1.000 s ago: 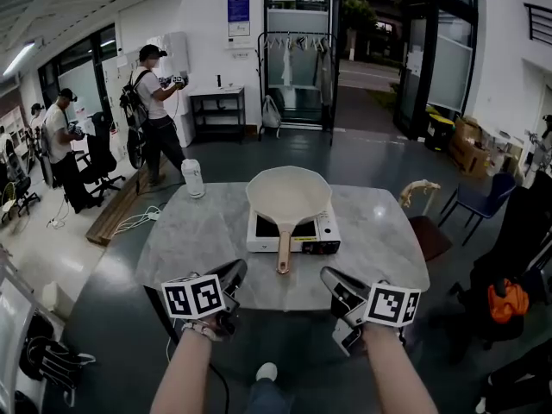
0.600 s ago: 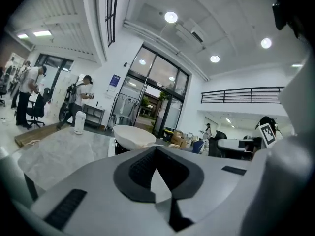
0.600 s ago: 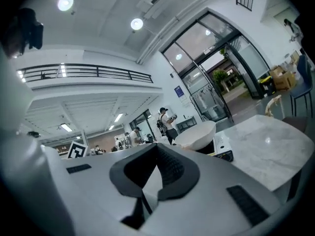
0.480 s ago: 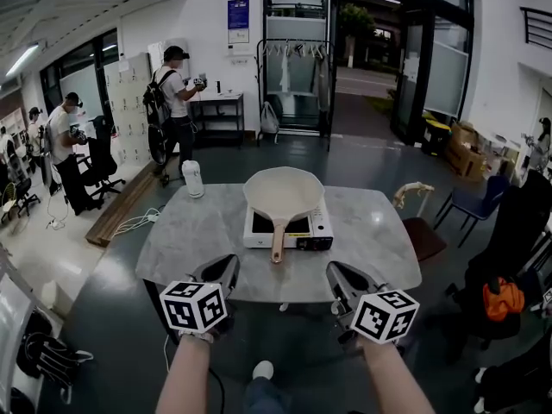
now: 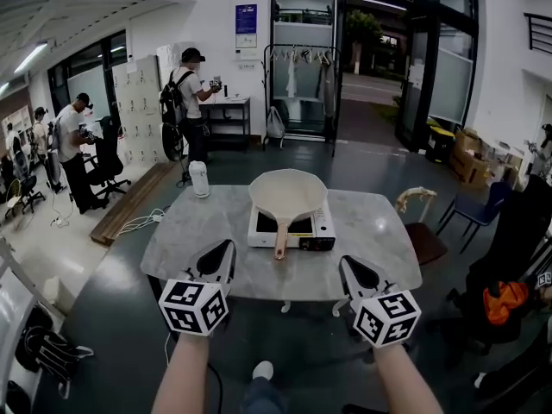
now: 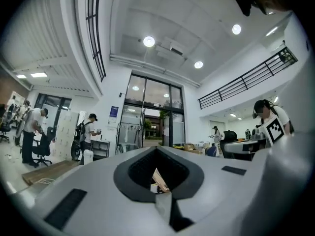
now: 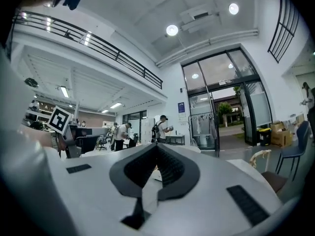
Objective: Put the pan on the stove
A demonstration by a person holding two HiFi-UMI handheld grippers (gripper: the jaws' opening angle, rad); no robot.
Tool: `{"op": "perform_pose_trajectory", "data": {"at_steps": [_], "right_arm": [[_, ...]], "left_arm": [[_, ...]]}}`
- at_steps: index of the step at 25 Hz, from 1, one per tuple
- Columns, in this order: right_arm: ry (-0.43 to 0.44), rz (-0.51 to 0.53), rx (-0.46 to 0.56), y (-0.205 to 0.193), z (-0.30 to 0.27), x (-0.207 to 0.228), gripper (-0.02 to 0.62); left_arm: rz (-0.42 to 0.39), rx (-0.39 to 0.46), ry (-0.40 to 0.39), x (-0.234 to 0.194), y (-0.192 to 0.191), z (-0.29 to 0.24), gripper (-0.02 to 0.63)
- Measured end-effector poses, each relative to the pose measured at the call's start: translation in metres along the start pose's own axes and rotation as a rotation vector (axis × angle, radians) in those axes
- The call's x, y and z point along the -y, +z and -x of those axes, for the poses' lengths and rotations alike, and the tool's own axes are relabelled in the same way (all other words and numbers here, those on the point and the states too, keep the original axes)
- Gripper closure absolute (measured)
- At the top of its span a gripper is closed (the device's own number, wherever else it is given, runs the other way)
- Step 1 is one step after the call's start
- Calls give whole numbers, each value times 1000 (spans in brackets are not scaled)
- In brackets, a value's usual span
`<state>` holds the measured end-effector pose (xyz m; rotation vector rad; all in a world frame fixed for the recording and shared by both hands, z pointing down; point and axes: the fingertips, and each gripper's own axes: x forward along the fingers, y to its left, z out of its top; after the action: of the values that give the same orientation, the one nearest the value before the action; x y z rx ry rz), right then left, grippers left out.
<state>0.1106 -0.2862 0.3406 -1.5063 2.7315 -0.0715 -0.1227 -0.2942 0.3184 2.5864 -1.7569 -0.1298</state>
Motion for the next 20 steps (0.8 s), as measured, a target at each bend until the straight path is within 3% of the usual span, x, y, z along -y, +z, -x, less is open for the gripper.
{"op": "perform_pose_trajectory", "data": {"at_steps": [8,14,20], "right_arm": [[-25,70,40,22,-2,2,571],[-12,100,56,29,-1,-11,571],[-33,111,66,34,2,-9,571]], "left_arm": [[-100,27,-5,12,22,-1,595],[-102,85,23,12,28,7,595],[-118,81,20,16,25,7,595]]}}
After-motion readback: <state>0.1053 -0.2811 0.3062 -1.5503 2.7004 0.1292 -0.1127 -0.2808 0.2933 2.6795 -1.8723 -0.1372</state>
